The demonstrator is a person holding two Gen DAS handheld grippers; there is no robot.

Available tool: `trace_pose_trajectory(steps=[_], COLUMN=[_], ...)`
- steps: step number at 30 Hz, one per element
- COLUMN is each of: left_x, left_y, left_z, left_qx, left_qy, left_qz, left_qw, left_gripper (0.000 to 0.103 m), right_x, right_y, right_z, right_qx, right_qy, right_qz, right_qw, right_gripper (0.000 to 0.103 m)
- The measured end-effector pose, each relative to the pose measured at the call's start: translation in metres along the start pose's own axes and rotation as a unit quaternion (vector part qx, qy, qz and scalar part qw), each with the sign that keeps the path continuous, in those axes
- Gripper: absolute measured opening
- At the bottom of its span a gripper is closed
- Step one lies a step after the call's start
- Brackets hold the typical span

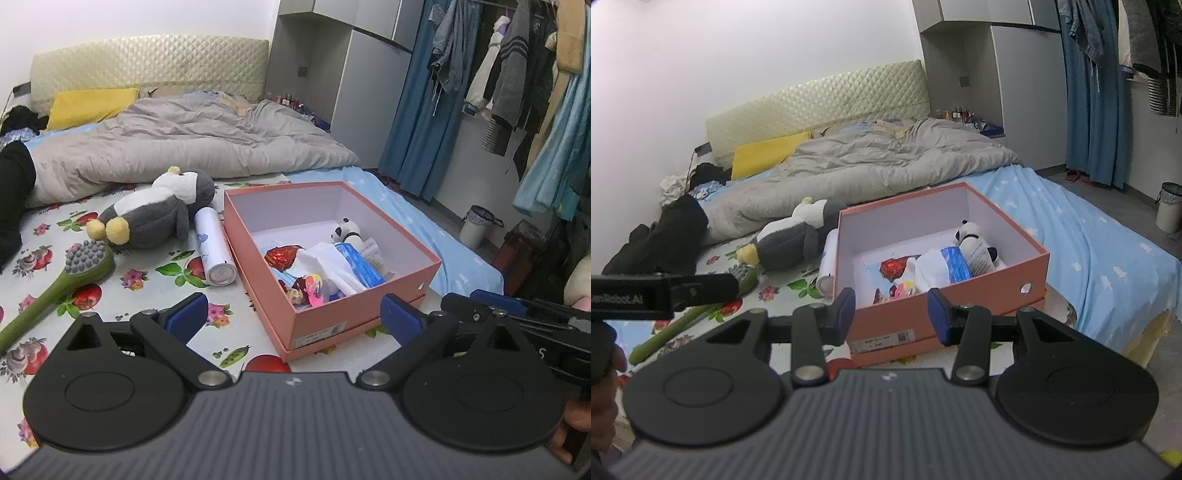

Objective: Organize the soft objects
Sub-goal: 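Withdraw both open tools up and away from the pink box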

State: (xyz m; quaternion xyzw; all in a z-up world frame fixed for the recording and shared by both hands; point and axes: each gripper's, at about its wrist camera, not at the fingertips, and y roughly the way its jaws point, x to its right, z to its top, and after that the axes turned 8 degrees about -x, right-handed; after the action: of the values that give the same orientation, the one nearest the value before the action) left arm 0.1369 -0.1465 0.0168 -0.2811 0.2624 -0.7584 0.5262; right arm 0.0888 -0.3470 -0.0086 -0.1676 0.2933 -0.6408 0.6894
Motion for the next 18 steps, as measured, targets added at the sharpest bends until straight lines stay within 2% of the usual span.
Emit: trace_pose_trajectory(steps=[6, 7, 8, 9, 10, 12, 18], left_x=[0.004, 0.004, 0.005, 0.005, 0.006, 0.006, 0.003], left_y=[-0.003, -0.002, -0.001, 0.000, 0.001, 0.002, 0.004], left_z=[-0.007, -0.007, -0.008, -0.008, -0.008, -0.007, -0.006], left_qx=[0.002, 0.000, -0.002, -0.002, -0.001, -0.002, -0.001], left_qy=[0.004, 0.005, 0.008, 0.010, 0.009, 0.006, -0.002], left_qz=[0.000, 0.001, 0.002, 0.004, 0.006, 0.008, 0.017], left_qw=[1.0000, 1.0000, 1.0000, 0.9999, 0.9999, 0.9999, 0.9999], left_gripper=[0.101, 0.101, 0.101, 0.101, 0.101, 0.102, 0.103], right_x=[0.000, 0.001, 0.002, 0.003, 0.004, 0.008, 0.016], right_y=[0.006, 0.007, 0.007, 0.007, 0.008, 0.007, 0.010], right_z=[-0.002, -0.002, -0.002, -0.001, -0.001, 0.000, 0.000], right_qx=[-0.013, -0.013, -0.013, -0.012, -0.011, -0.007, -0.010], right_qy=[0.006, 0.007, 0.009, 0.010, 0.011, 0.016, 0.018], right_qz=[0.005, 0.003, -0.001, -0.003, -0.004, -0.005, -0.020], right_qw=[1.000, 1.000, 1.000, 1.000, 1.000, 1.000, 1.000], right_gripper=[0.046, 0.054, 0.071, 0.080, 0.094, 0.103, 0.103])
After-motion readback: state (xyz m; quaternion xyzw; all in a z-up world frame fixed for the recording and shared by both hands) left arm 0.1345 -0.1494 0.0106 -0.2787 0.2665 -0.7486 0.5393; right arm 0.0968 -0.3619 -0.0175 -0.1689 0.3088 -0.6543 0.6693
